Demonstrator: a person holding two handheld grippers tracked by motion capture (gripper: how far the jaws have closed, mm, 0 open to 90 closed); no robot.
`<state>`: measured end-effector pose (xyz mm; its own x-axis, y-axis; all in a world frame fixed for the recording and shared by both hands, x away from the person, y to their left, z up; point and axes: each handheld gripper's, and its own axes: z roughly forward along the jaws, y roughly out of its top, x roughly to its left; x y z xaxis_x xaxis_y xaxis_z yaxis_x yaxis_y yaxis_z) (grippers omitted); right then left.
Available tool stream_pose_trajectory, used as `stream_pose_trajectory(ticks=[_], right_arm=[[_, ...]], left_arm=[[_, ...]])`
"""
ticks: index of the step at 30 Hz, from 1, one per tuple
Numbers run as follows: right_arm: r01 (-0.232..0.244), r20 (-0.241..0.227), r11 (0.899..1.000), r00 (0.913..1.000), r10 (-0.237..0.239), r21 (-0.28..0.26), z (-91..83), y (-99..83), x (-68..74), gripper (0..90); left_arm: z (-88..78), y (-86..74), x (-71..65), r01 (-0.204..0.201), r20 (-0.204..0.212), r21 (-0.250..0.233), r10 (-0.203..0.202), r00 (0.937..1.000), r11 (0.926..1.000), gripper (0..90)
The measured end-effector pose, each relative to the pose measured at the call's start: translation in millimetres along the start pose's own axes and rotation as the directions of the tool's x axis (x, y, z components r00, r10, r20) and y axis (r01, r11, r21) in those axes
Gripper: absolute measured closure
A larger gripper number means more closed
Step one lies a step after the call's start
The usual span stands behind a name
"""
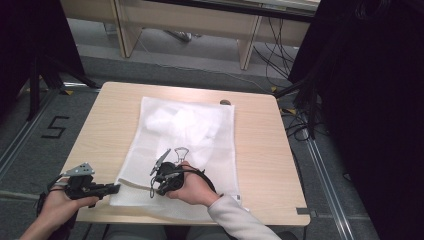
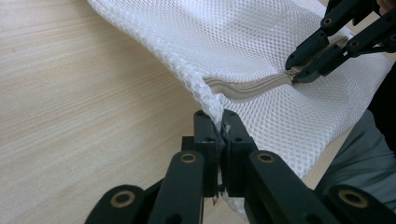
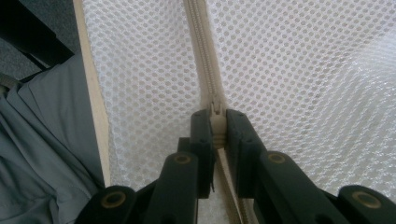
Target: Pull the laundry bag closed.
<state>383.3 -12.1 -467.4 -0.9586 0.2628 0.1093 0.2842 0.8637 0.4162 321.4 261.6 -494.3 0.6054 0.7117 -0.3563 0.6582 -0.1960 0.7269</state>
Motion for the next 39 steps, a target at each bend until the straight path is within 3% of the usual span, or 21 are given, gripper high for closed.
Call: stream_pose_trajectory(ticks=[39], right_arm=[[-0.049, 0.006, 0.998, 0.9988, 0.049, 0.034, -13.8, -16.3, -7.5, 82.4]], left_arm=[[0.1, -0.3, 0.3, 0.000, -0.005, 0.001, 0.000, 1.0000, 1.0000, 86.1]])
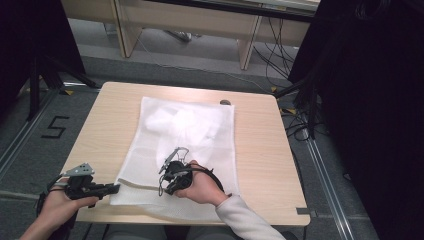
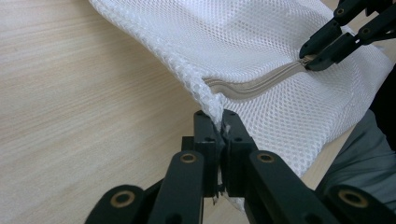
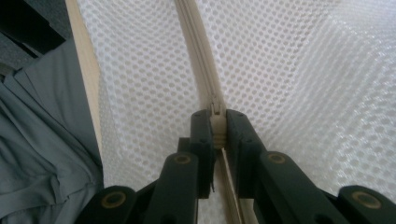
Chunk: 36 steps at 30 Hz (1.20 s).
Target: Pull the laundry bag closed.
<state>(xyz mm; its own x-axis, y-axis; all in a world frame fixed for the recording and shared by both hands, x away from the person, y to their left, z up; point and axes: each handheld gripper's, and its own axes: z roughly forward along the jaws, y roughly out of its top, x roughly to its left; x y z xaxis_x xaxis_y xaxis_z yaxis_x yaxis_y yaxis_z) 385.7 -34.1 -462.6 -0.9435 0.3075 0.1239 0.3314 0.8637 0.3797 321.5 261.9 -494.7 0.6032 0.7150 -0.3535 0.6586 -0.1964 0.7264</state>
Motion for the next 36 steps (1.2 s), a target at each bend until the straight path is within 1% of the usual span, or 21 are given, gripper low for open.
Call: stream_pose_trajectory(ticks=[3, 4, 5, 6, 8, 9, 10, 12, 13, 16, 17, 18, 20, 21, 24, 26, 27, 32, 33, 34, 36], right_arm=[[-0.006, 0.003, 1.000, 1.0000, 0.006, -0.004, -1.8, -1.5, -0.4, 82.4], [0.001, 0.004, 1.000, 1.0000, -0.001, -0.004, -2.2, -1.9, -1.0, 82.4], [-0.004, 0.010, 1.000, 0.9999, 0.004, -0.003, -2.6, -2.4, -1.4, 82.4], [0.001, 0.023, 1.000, 0.9997, -0.001, 0.007, -3.6, -3.5, -3.0, 82.4], [0.005, 0.021, 1.000, 0.9998, -0.005, 0.000, -4.5, -4.6, -4.0, 82.4], [0.004, 0.022, 1.000, 0.9998, -0.004, 0.004, -5.1, -5.2, -4.5, 82.4], [-0.019, 0.029, 1.000, 0.9994, 0.019, 0.013, -6.1, -5.8, -3.7, 82.4], [-0.010, 0.033, 1.000, 0.9994, 0.010, 0.014, -6.5, -6.2, -4.2, 82.4], [0.011, 0.021, 1.000, 0.9997, -0.011, -0.003, -5.7, -6.5, -5.3, 82.3], [0.008, 0.023, 1.000, 0.9997, -0.008, 0.000, -5.7, -7.1, -5.3, 82.4], [-0.014, 0.028, 1.000, 0.9995, 0.014, 0.008, -6.9, -8.1, -4.9, 82.4], [-0.019, 0.030, 1.000, 0.9994, 0.018, 0.016, -7.6, -8.7, -4.7, 82.4], [0.003, 0.023, 1.000, 0.9997, -0.003, 0.000, -8.2, -10.1, -6.9, 82.4], [-0.011, 0.030, 1.000, 0.9995, 0.011, 0.007, -9.1, -11.2, -6.5, 82.4], [0.004, 0.022, 1.000, 0.9998, -0.004, -0.002, -9.5, -12.3, -7.6, 82.4], [0.001, 0.026, 1.000, 0.9997, -0.001, 0.001, -10.0, -12.7, -7.8, 82.4], [-0.009, 0.028, 1.000, 0.9996, 0.009, 0.008, -10.5, -12.8, -7.3, 82.4], [-0.006, 0.029, 1.000, 0.9996, 0.006, 0.010, -10.5, -12.9, -7.4, 82.4], [-0.020, 0.034, 1.000, 0.9992, 0.019, 0.012, -11.2, -13.6, -7.2, 82.4], [-0.018, 0.035, 1.000, 0.9992, 0.018, 0.013, -11.3, -13.8, -7.4, 82.4], [-0.003, 0.020, 1.000, 0.9998, 0.003, -0.002, -11.5, -15.0, -8.9, 82.4]], left_arm=[[0.0, 0.1, -0.2, 0.000, -0.001, -0.001, 0.000, 1.0000, 1.0000, 86.0], [-0.1, 0.0, 0.0, 0.001, -0.002, -0.001, -0.001, 1.0000, 1.0000, 86.0], [-0.1, -0.1, 0.2, 0.004, 0.001, -0.002, -0.004, 1.0000, 1.0000, 86.0], [-0.2, -0.1, 0.2, 0.001, -0.002, -0.001, -0.001, 1.0000, 1.0000, 86.1], [-0.3, 0.0, 0.1, 0.001, -0.004, 0.000, -0.001, 1.0000, 1.0000, 86.0], [0.1, -0.1, 0.0, 0.003, -0.001, -0.003, -0.003, 1.0000, 1.0000, 86.0], [0.1, -0.1, 0.0, 0.003, 0.000, -0.001, -0.003, 1.0000, 1.0000, 86.0], [0.0, -0.1, 0.1, 0.002, -0.001, -0.001, -0.002, 1.0000, 1.0000, 86.0], [-0.2, -0.2, 0.1, 0.003, -0.003, -0.001, -0.003, 1.0000, 1.0000, 86.0], [-0.1, -0.3, 0.3, 0.002, -0.002, -0.001, -0.002, 1.0000, 1.0000, 86.0], [-0.1, -0.2, 0.3, 0.000, -0.004, 0.001, 0.000, 1.0000, 1.0000, 86.0], [0.0, -0.3, 0.4, 0.001, -0.001, 0.000, -0.001, 1.0000, 1.0000, 86.0], [0.2, -0.2, 0.4, 0.002, 0.001, 0.002, -0.002, 1.0000, 1.0000, 86.0], [0.0, -0.3, 0.2, 0.001, -0.002, 0.000, -0.001, 1.0000, 1.0000, 86.0], [0.2, -0.2, 0.3, 0.002, 0.001, 0.002, -0.002, 1.0000, 1.0000, 86.0], [0.2, -0.2, 0.3, 0.001, 0.001, 0.002, -0.001, 1.0000, 1.0000, 86.0], [0.2, -0.2, 0.3, 0.001, 0.001, 0.002, -0.001, 1.0000, 1.0000, 86.0], [-0.2, -0.3, 0.2, 0.000, -0.003, 0.000, 0.000, 1.0000, 1.0000, 86.0], [-0.2, -0.3, 0.1, 0.001, -0.003, -0.001, -0.001, 1.0000, 1.0000, 86.0], [-0.2, -0.3, 0.2, 0.001, -0.003, 0.000, -0.001, 1.0000, 1.0000, 86.1], [-0.1, -0.3, 0.2, 0.003, -0.001, -0.002, -0.003, 1.0000, 1.0000, 86.0]])
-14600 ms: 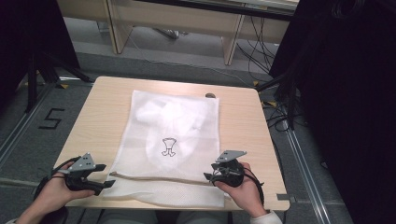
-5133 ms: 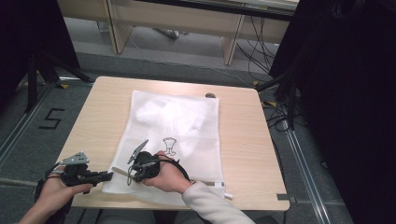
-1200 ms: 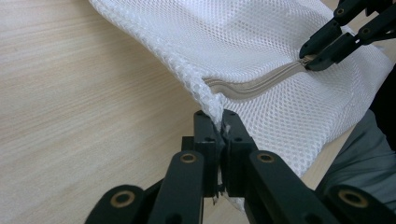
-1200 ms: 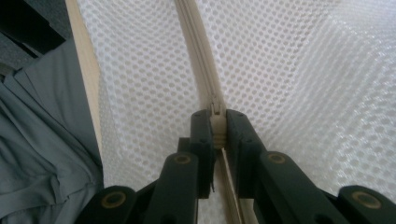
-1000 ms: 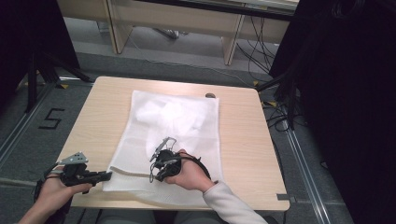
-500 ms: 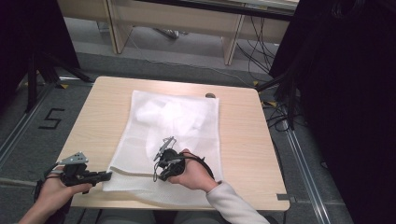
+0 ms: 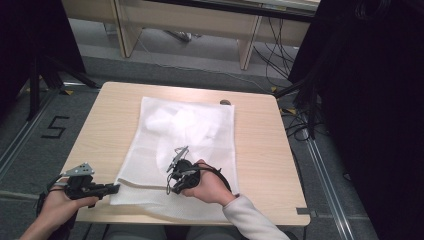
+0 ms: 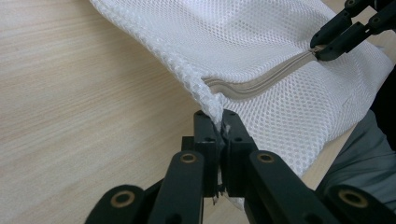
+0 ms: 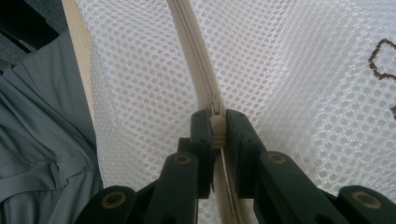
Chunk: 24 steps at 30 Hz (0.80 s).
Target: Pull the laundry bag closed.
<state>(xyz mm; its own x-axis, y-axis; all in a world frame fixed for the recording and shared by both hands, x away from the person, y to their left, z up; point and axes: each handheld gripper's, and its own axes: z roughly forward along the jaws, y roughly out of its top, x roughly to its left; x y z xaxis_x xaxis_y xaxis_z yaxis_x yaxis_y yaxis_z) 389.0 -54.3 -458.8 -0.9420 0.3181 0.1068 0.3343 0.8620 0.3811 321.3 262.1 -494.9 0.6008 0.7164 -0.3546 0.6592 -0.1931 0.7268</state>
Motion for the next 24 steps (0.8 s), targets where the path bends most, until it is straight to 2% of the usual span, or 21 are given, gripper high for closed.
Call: stream_pose_trajectory(ticks=[2, 3, 6, 8, 21, 22, 24], right_arm=[[0.003, 0.004, 1.000, 1.0000, -0.003, 0.006, -0.2, -0.3, 0.0, 82.4], [-0.014, 0.015, 1.000, 0.9998, 0.013, 0.016, -0.9, -1.3, 0.3, 82.4], [0.000, 0.007, 1.000, 1.0000, 0.000, 0.007, -1.3, -2.0, -0.8, 82.4], [-0.012, 0.008, 1.000, 0.9999, 0.012, 0.012, -2.3, -2.7, -0.5, 82.4], [-0.019, 0.011, 1.000, 0.9998, 0.019, 0.012, -4.9, -6.9, -2.0, 82.4], [-0.010, 0.005, 1.000, 0.9999, 0.010, 0.004, -4.6, -7.0, -2.5, 82.4], [-0.034, 0.004, 0.999, 0.9994, 0.034, 0.009, -5.7, -7.4, -1.5, 82.4]], left_arm=[[0.0, 0.0, 0.1, -0.004, -0.001, 0.004, 0.004, 1.0000, 1.0000, 86.0], [-0.2, -0.2, 0.3, -0.002, -0.003, 0.001, 0.002, 1.0000, 1.0000, 86.0], [-0.1, 0.0, -0.1, -0.003, -0.004, 0.003, 0.003, 1.0000, 1.0000, 86.0], [-0.1, 0.0, 0.1, -0.001, -0.003, 0.003, 0.001, 1.0000, 1.0000, 86.0], [-0.1, -0.1, 0.2, -0.001, -0.003, 0.002, 0.001, 1.0000, 1.0000, 86.0], [-0.6, 0.0, 0.5, -0.007, -0.003, 0.005, 0.007, 1.0000, 1.0000, 86.0], [-0.5, 0.1, 0.5, -0.007, -0.002, 0.005, 0.007, 1.0000, 1.0000, 86.0]])
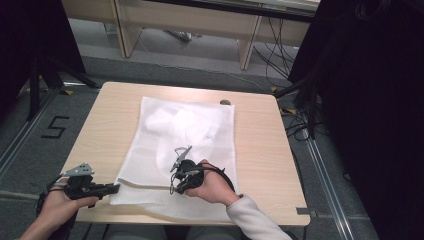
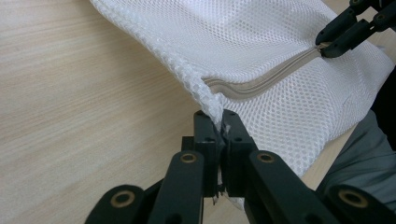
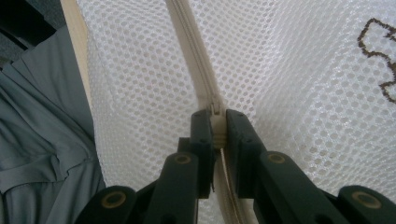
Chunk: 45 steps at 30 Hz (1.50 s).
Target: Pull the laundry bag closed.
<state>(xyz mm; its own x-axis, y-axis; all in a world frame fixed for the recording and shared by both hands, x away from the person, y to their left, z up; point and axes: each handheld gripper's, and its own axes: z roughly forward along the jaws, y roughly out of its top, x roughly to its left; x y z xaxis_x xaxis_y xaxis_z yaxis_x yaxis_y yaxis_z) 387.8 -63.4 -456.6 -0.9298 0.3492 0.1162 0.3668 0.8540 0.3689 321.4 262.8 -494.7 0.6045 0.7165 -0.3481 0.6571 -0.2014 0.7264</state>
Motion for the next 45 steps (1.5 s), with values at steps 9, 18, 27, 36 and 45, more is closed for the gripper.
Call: stream_pose_trajectory(ticks=[9, 18, 27, 36, 45], right_arm=[[0.014, -0.001, 1.000, 0.9999, -0.014, 0.004, -0.6, -4.0, -3.0, 82.4], [-0.008, -0.001, 1.000, 1.0000, 0.008, 0.001, -3.6, -7.1, -3.5, 82.4], [-0.023, -0.002, 1.000, 0.9997, 0.023, 0.010, -7.2, -10.8, -3.9, 82.4], [-0.010, 0.012, 1.000, 0.9999, 0.010, 0.022, -8.0, -16.5, -8.3, 82.4], [-0.026, 0.014, 0.999, 0.9996, 0.026, 0.037, -8.5, -19.6, -9.4, 82.4]], left_arm=[[0.4, -0.1, -0.5, 0.005, -0.002, -0.003, -0.005, 1.0000, 1.0000, 86.1], [0.0, -0.3, 0.2, 0.002, -0.004, 0.000, -0.002, 1.0000, 1.0000, 86.1], [-0.1, -0.4, 0.2, 0.001, -0.004, 0.001, -0.001, 1.0000, 1.0000, 86.0], [0.1, -0.4, 0.0, 0.001, -0.004, 0.001, -0.001, 1.0000, 1.0000, 86.0], [1.0, -1.2, -0.3, 0.004, -0.009, -0.016, -0.004, 0.9999, 0.9999, 86.1]])
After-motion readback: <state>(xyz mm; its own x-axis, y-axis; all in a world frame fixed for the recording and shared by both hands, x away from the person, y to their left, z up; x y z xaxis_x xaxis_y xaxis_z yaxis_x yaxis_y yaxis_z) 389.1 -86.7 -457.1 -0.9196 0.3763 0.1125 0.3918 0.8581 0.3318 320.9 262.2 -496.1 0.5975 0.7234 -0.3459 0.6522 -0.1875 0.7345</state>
